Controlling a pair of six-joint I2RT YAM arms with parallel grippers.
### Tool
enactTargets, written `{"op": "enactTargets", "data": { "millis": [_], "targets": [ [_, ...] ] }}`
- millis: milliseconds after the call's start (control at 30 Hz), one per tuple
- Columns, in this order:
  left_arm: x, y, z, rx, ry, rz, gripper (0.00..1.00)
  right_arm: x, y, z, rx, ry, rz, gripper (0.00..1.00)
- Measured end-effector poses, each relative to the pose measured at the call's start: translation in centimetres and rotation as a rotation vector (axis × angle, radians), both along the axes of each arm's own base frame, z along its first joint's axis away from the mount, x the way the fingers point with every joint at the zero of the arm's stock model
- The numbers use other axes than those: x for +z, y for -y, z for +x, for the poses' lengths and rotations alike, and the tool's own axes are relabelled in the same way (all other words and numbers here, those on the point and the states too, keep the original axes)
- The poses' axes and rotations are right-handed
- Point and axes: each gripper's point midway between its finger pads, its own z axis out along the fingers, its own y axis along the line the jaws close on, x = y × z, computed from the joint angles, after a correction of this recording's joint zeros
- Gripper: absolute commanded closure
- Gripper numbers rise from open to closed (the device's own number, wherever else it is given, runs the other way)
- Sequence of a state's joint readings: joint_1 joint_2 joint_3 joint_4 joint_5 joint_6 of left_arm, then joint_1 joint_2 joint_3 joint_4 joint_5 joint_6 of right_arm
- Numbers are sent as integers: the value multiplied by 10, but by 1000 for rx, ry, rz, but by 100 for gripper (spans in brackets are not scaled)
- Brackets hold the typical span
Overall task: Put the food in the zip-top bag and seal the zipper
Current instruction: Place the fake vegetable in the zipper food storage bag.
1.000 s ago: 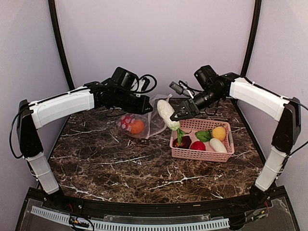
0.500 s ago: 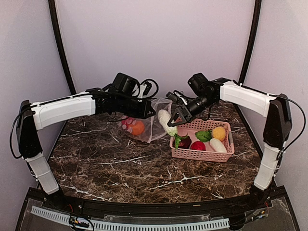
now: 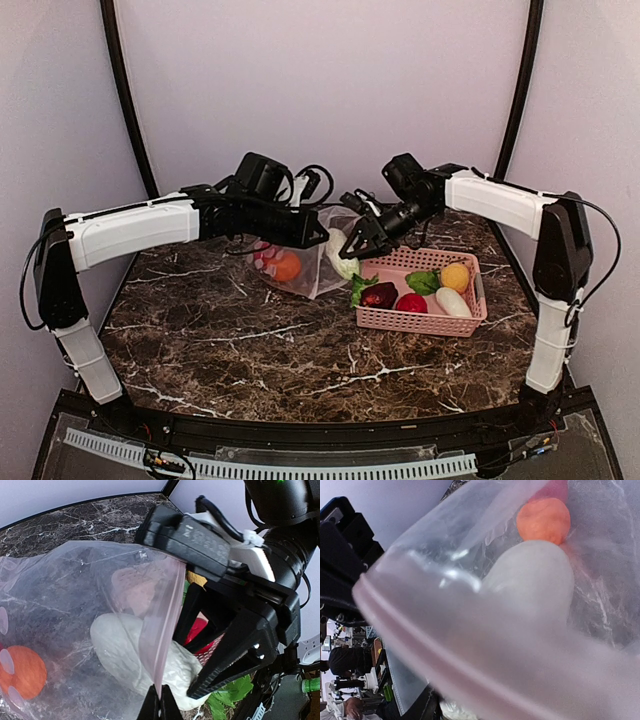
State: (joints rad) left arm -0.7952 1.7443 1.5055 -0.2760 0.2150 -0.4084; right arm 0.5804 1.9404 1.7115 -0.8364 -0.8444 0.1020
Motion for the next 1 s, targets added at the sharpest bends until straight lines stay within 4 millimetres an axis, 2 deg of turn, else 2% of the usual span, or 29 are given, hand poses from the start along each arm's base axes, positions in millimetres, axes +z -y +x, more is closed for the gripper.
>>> {"op": "enactTargets", "data": {
  "millis": [133, 267, 333, 367, 400, 533, 800, 1000],
  "targets": [
    [0, 2, -3, -10, -2, -2, 99, -6, -2, 5, -38, -37, -12, 60],
    [0, 4, -5, -13, -5, -5, 99, -1, -6, 14, -73, -42, -6, 55],
    [1, 5, -5, -12, -6, -10, 99, 5, -9, 18, -84, -33, 7, 47],
    [2, 6, -5, -10, -7, -16, 99, 7, -10, 20, -89, -30, 13, 38],
    [3, 7, -5, -8, -8, -22, 99, 8, -11, 22, -94, -23, 17, 34],
    [8, 9, -3, 5, -15, -54, 99, 11, -13, 30, -104, -1, 24, 29],
    [15, 9, 0, 33, -12, -80, 99, 19, -7, 31, -82, 74, 27, 29],
    [12, 3, 4, 64, -7, -72, 99, 65, 15, 14, -42, 281, 54, 43]
  ]
}}
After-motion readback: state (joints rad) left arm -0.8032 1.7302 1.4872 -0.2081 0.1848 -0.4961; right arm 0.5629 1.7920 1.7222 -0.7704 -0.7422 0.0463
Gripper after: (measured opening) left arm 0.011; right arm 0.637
